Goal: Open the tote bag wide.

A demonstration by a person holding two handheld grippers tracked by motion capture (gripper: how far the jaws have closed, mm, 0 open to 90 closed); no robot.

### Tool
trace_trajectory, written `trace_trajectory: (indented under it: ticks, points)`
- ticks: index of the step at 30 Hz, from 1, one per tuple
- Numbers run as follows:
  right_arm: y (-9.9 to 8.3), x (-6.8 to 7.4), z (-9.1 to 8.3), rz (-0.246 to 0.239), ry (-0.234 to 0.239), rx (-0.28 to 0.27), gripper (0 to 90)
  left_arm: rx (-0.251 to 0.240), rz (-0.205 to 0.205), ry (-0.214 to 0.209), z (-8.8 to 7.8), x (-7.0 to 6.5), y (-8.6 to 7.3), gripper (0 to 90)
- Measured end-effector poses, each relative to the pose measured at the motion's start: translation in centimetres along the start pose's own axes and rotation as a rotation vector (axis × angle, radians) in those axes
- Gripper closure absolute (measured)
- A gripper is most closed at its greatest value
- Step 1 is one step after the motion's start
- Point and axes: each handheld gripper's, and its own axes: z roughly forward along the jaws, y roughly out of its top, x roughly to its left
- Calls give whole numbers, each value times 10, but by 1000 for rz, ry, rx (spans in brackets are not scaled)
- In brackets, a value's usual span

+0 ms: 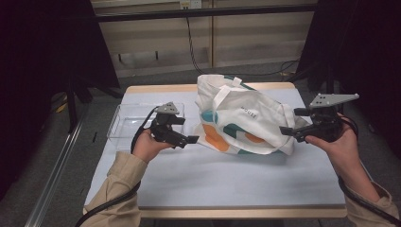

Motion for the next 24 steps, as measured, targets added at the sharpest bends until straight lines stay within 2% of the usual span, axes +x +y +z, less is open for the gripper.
trace_trajectory:
  ticks: [1, 5, 12, 15, 17, 19, 20, 24]
  points:
    - [2, -1, 1, 2, -1, -4, 95, -13, -2, -9, 1, -1, 0, 47]
    - [7, -2, 6, -6, 0, 5, 106, -1, 15, -7, 0, -4, 5, 48]
    - [14, -7, 12, -21, -1, -3, 128, -6, 29, -31, 8, -12, 11, 49]
    - [17, -8, 18, -26, 3, 1, 181, -9, 38, -39, 13, -16, 15, 57]
    - [17, -6, 19, -50, -11, 12, 242, -8, 44, -37, 13, -19, 17, 72]
    - [16, -4, 19, -56, -6, 10, 277, -19, 47, -50, 14, -21, 20, 90]
    - [16, -3, 19, -56, -3, 12, 303, -21, 61, -44, 13, -22, 21, 106]
    - [14, 1, 20, -73, 4, 19, 317, -31, 86, -35, 15, -24, 28, 168]
